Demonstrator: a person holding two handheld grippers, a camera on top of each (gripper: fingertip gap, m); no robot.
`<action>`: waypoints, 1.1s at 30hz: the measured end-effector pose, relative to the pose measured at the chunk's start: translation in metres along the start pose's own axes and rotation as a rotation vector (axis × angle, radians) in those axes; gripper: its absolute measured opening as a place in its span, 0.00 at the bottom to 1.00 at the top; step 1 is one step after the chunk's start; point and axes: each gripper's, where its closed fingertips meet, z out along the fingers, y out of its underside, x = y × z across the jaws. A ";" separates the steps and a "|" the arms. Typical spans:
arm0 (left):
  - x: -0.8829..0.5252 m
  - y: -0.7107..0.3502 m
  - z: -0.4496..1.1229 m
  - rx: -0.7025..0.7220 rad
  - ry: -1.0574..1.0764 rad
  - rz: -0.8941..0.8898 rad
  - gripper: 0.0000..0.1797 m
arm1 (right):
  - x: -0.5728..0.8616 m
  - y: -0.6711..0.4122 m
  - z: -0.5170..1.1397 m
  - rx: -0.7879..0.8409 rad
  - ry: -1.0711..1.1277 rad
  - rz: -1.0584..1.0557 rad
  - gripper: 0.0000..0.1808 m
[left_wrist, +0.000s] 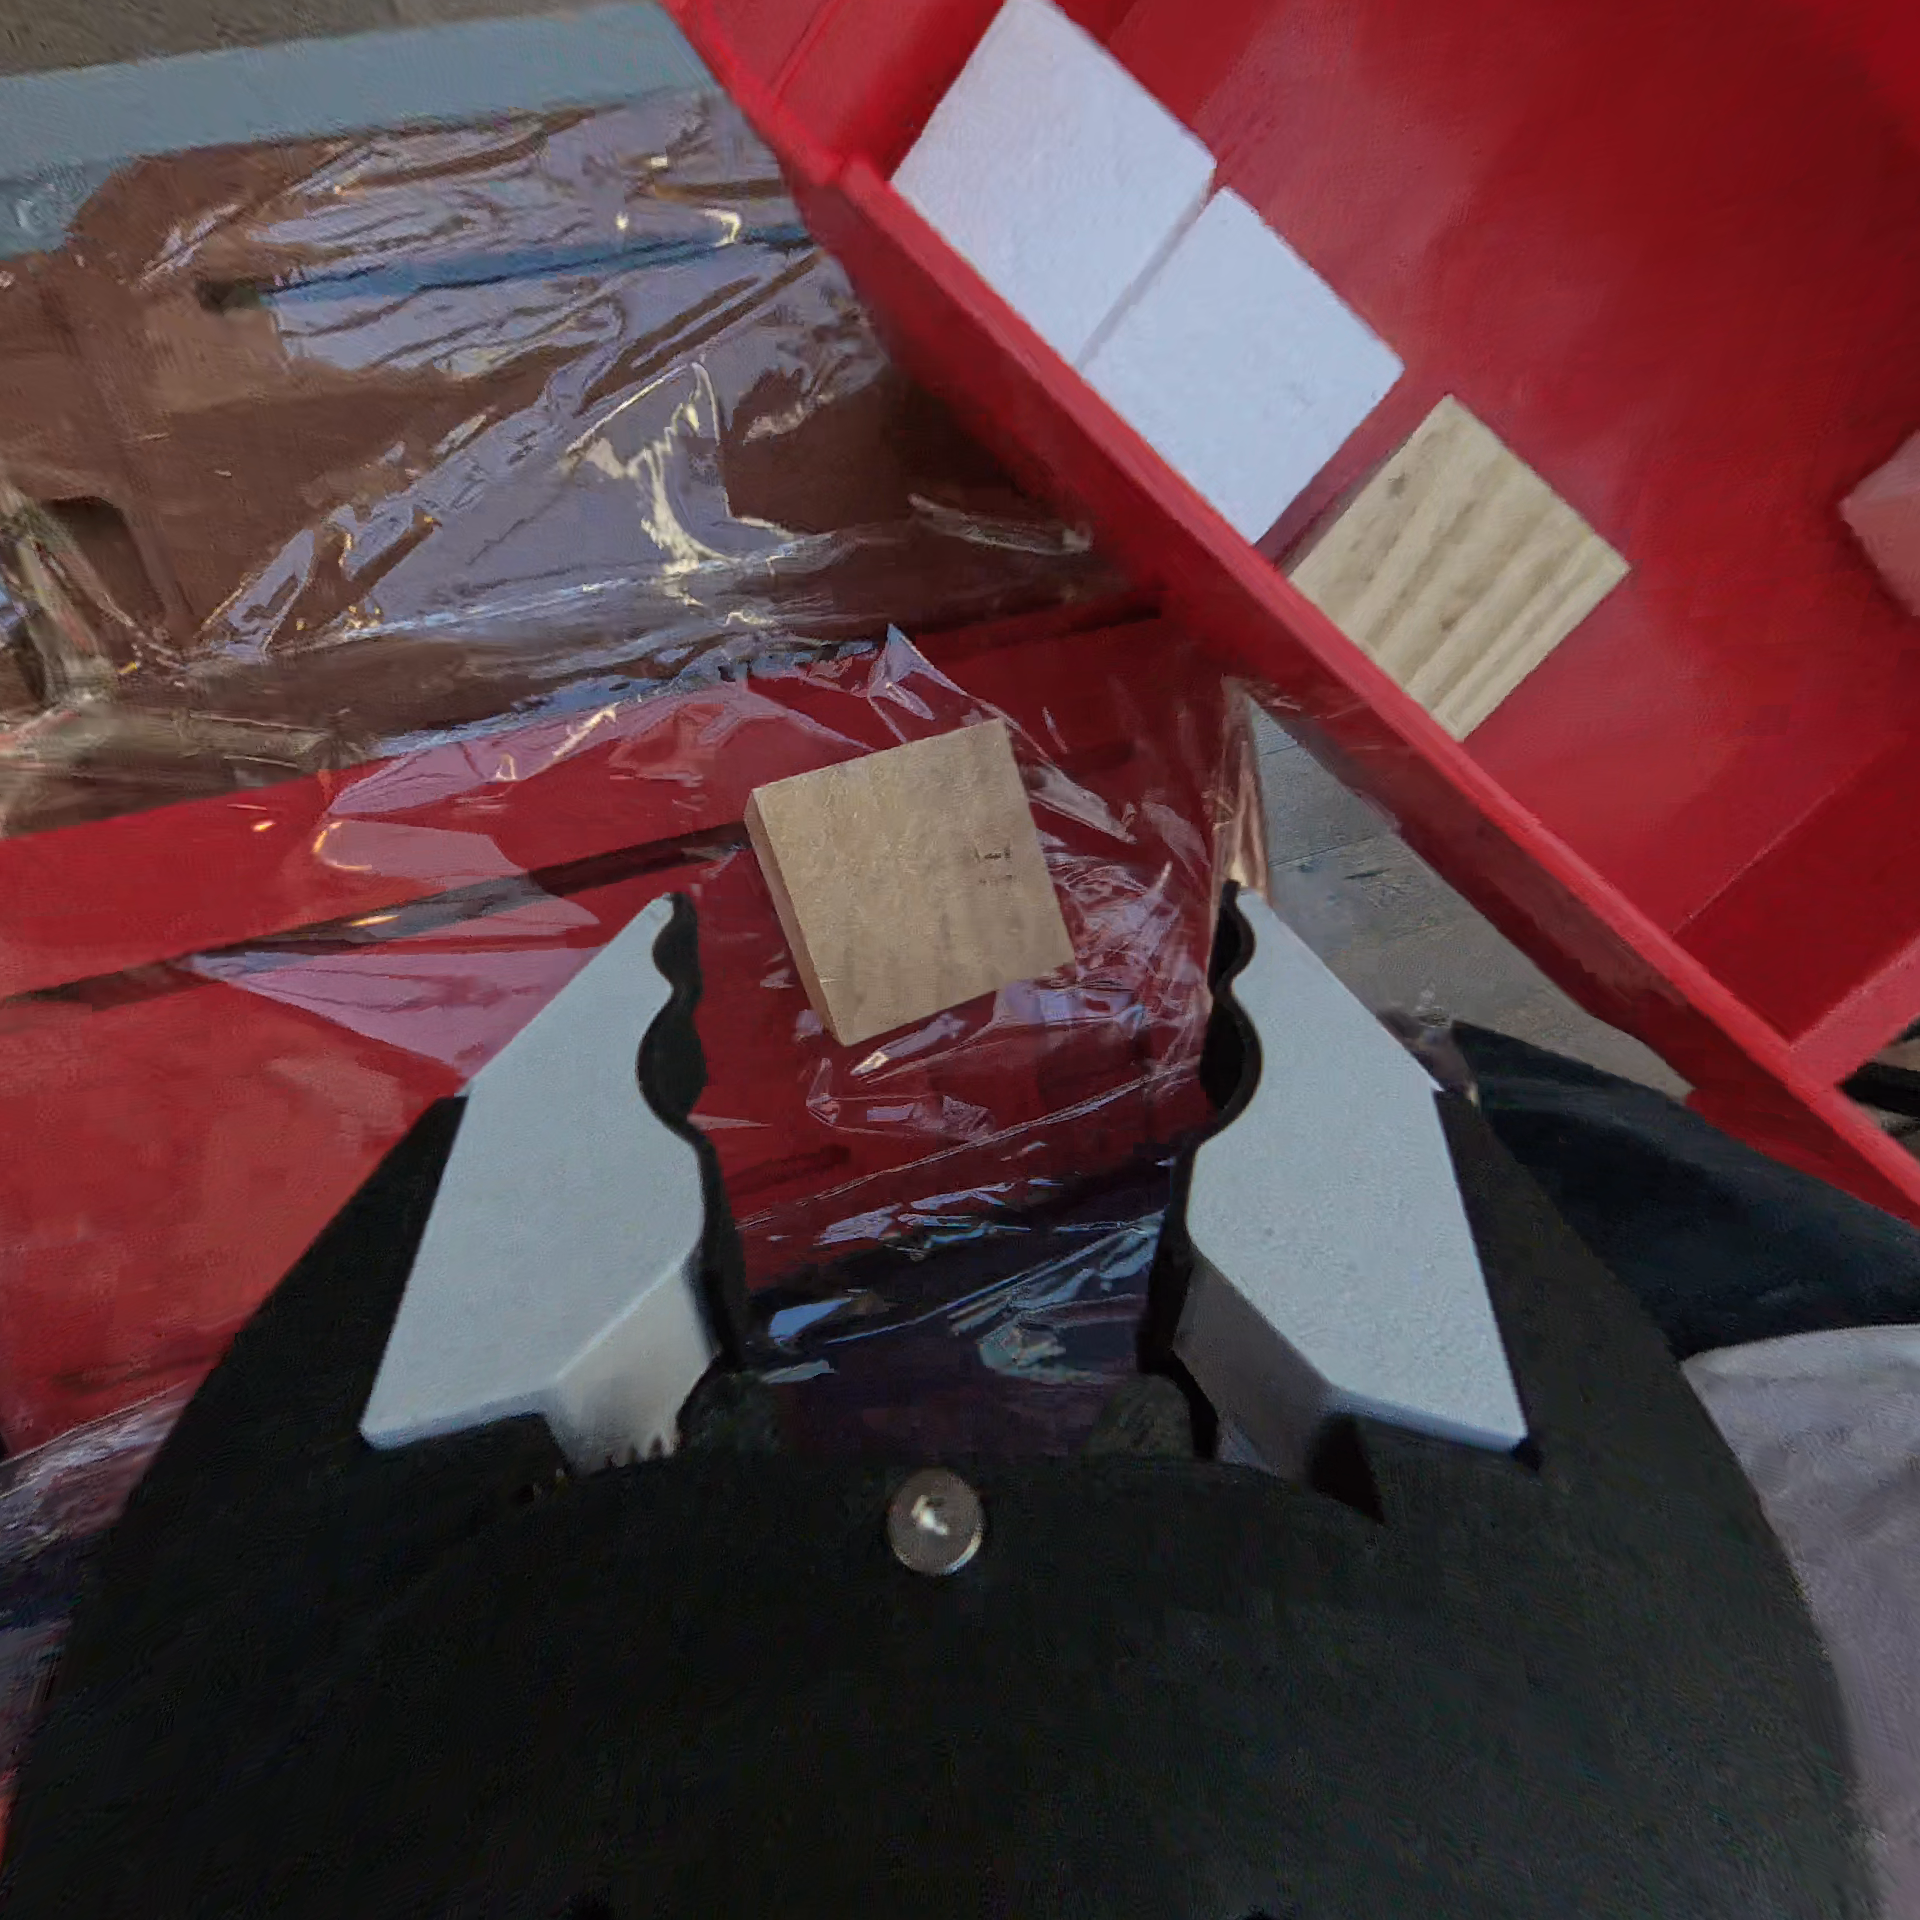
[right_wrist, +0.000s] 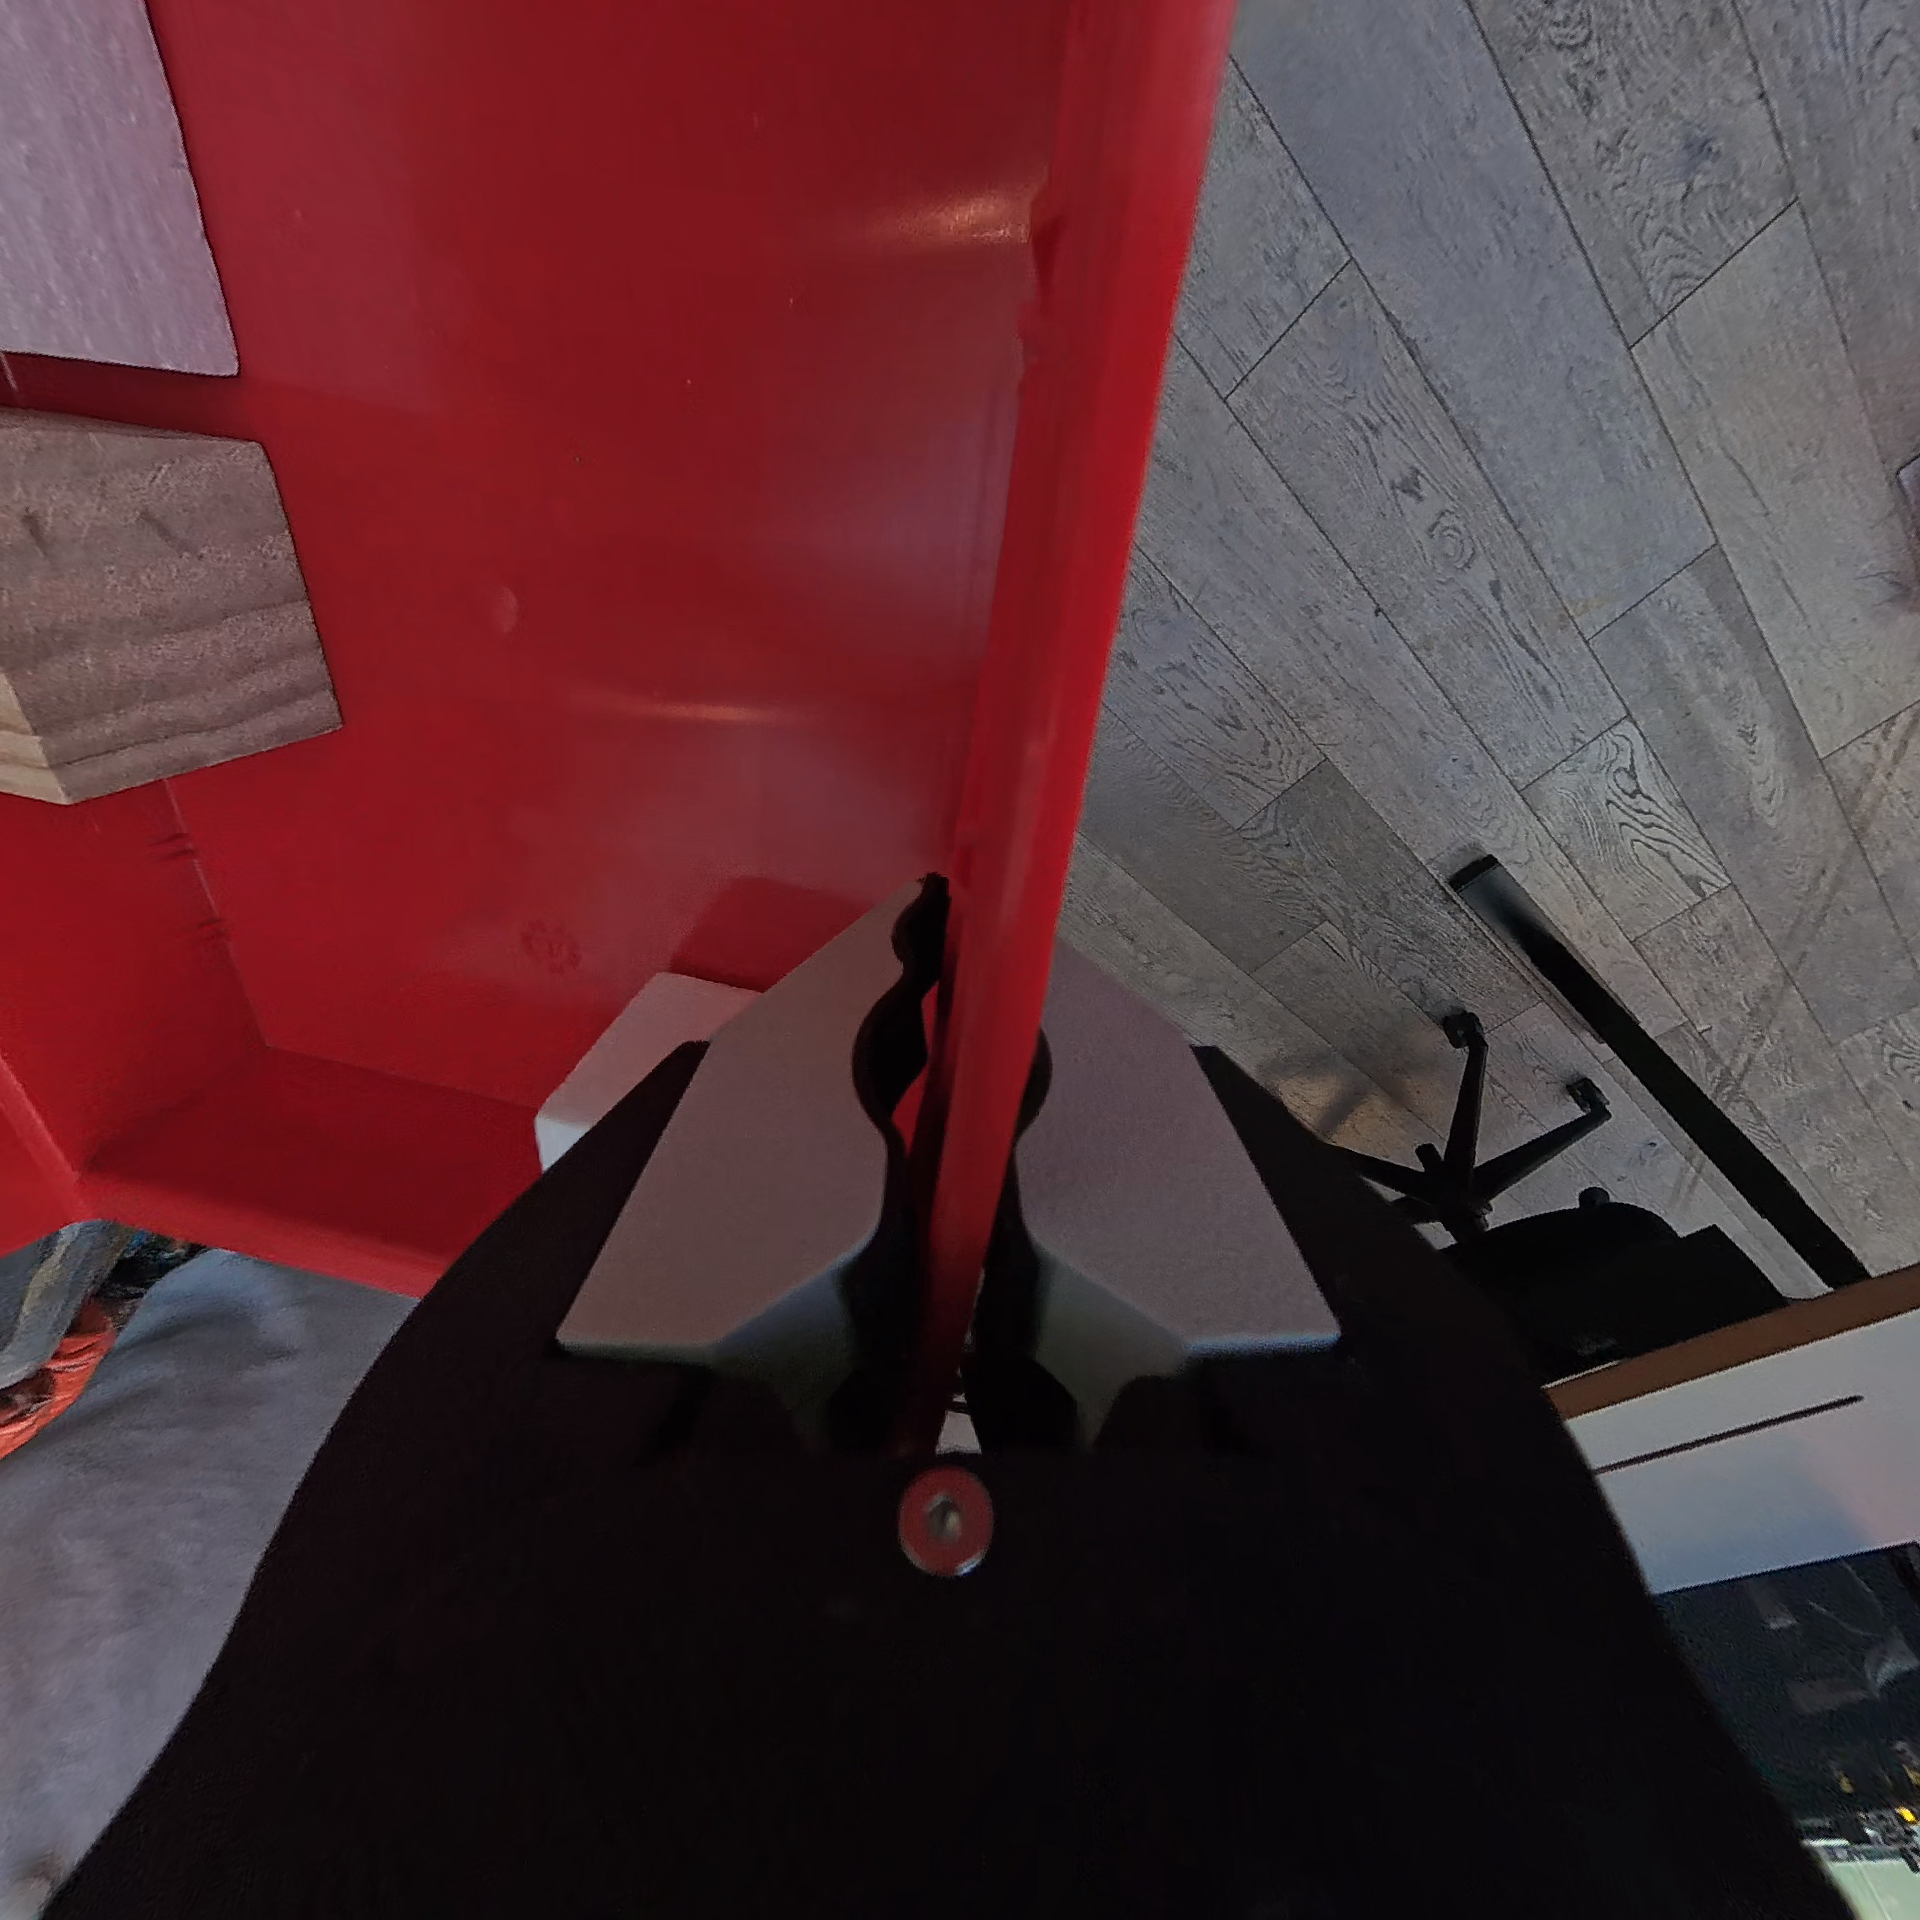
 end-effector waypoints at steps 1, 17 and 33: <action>-0.011 0.009 0.012 -0.050 -0.076 0.011 0.54 | 0.001 0.002 0.003 0.001 -0.018 0.008 0.01; 0.230 -0.105 -0.050 0.409 -0.037 0.196 0.00 | 0.059 0.042 0.022 0.039 -0.070 -0.259 0.01; 0.226 -0.031 -0.152 0.706 -0.313 -0.190 0.22 | 0.061 0.085 0.063 -0.082 -0.302 -0.434 0.00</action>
